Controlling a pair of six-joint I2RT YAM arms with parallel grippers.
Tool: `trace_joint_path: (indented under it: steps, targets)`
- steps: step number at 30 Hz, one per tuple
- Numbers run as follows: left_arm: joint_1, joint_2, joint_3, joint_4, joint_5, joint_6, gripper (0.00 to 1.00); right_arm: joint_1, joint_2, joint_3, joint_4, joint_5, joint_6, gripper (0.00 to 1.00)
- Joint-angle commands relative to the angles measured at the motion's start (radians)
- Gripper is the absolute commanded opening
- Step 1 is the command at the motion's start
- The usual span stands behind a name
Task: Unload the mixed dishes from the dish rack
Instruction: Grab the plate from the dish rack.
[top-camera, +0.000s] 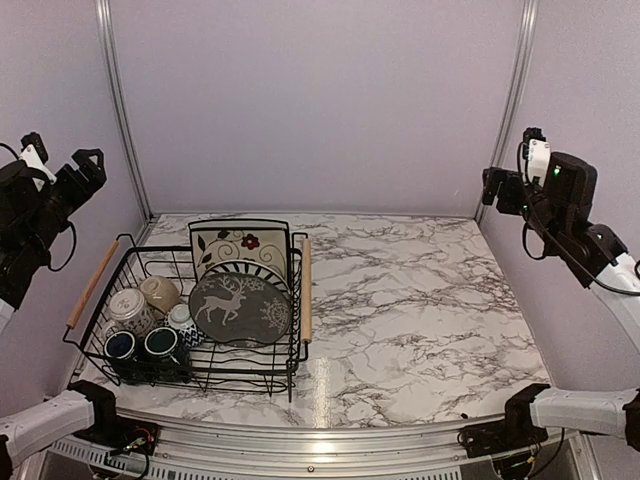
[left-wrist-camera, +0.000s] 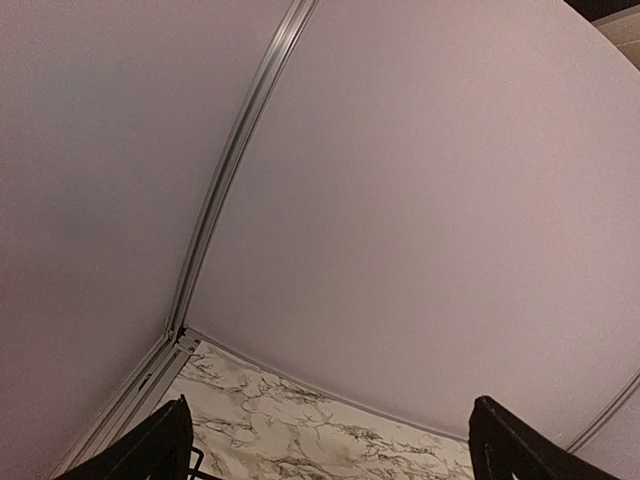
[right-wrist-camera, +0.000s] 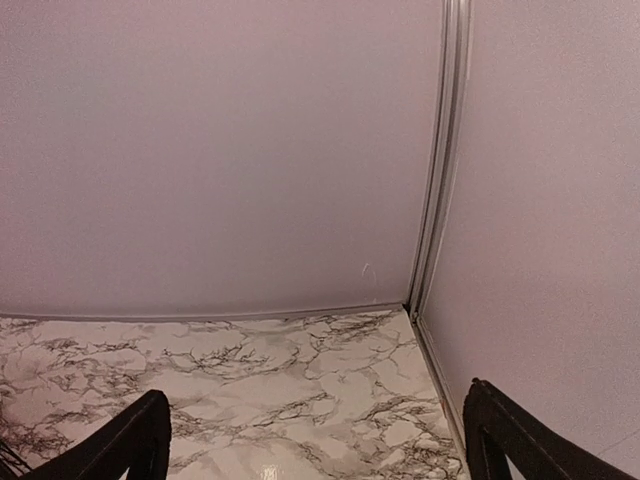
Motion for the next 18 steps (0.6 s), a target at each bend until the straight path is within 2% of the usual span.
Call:
trace_joint_path:
  steps: [1, 7, 11, 15, 18]
  targets:
    - [0.033, 0.027, 0.037, -0.044, 0.051, -0.012, 0.99, -0.035, 0.031, 0.058, -0.064, -0.033, 0.037, 0.98]
    - [0.053, 0.062, 0.048, -0.065, 0.095, -0.023, 0.99, -0.053, 0.071, 0.066, -0.07, -0.062, 0.03, 0.99]
    - [0.057, 0.083, 0.056, -0.084, 0.114, -0.03, 0.99, -0.058, 0.088, 0.034, -0.021, -0.143, 0.013, 0.98]
    - [0.059, 0.111, 0.064, -0.114, 0.116, -0.049, 0.99, -0.059, 0.124, 0.018, 0.057, -0.303, 0.009, 0.99]
    - [0.06, 0.134, 0.067, -0.131, 0.19, -0.05, 0.99, -0.027, 0.181, 0.02, 0.137, -0.464, -0.011, 0.99]
